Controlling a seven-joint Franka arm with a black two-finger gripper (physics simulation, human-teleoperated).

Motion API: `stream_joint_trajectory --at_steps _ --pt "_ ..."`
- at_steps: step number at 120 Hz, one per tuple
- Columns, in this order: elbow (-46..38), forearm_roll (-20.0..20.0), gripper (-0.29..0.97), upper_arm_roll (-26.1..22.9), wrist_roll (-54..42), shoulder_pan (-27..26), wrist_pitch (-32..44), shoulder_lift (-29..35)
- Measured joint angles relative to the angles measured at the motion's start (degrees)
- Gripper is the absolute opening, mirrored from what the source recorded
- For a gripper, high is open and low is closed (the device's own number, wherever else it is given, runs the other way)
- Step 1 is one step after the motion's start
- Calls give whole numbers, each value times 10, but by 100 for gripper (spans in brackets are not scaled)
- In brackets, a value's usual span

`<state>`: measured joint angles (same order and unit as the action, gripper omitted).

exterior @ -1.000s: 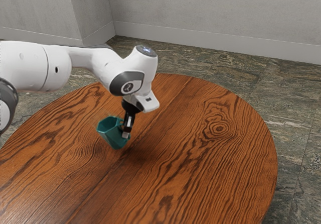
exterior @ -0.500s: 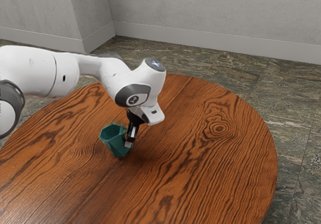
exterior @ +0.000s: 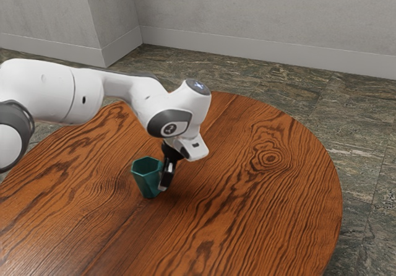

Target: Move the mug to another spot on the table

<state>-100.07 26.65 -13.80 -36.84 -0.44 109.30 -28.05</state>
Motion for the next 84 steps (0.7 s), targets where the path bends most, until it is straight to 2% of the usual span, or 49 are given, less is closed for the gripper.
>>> stream_joint_trajectory --at_steps 41,60,84 --pt "4 -7 65 -32 4 1 20 8" --pt "1 -55 67 -33 4 5 29 52" --pt "-35 -141 67 -31 -2 22 58 135"
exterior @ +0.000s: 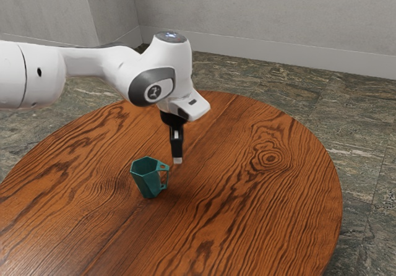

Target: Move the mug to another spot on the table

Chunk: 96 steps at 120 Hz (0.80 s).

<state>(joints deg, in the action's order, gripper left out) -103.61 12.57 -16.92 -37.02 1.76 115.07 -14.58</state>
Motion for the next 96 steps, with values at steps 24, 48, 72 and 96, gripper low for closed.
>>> stream_joint_trajectory --at_steps 24,48,72,96 --pt "-7 -60 68 59 -23 1 -8 99" --pt "67 -86 68 91 -19 43 -103 143" --pt "112 -92 68 95 45 104 -179 141" --pt "158 -92 68 94 146 158 -250 138"
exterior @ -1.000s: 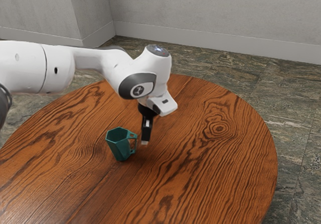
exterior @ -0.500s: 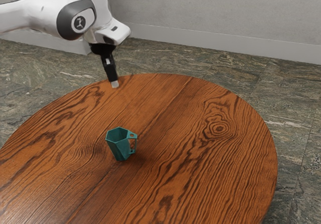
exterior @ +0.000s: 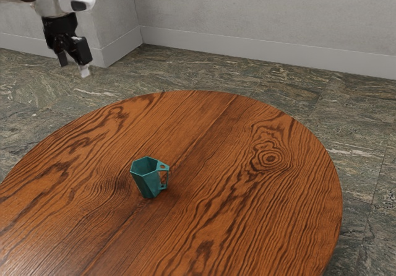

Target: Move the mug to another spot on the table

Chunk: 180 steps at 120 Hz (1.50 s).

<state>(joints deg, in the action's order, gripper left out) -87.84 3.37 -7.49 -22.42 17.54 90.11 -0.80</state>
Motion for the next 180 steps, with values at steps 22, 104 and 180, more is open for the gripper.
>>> stream_joint_trajectory --at_steps 22,104,180 --pt "51 7 68 -1 66 -16 -56 -14" --pt "55 3 68 -1 181 -141 -93 -13" --pt "55 6 68 -2 214 -188 -96 -7"
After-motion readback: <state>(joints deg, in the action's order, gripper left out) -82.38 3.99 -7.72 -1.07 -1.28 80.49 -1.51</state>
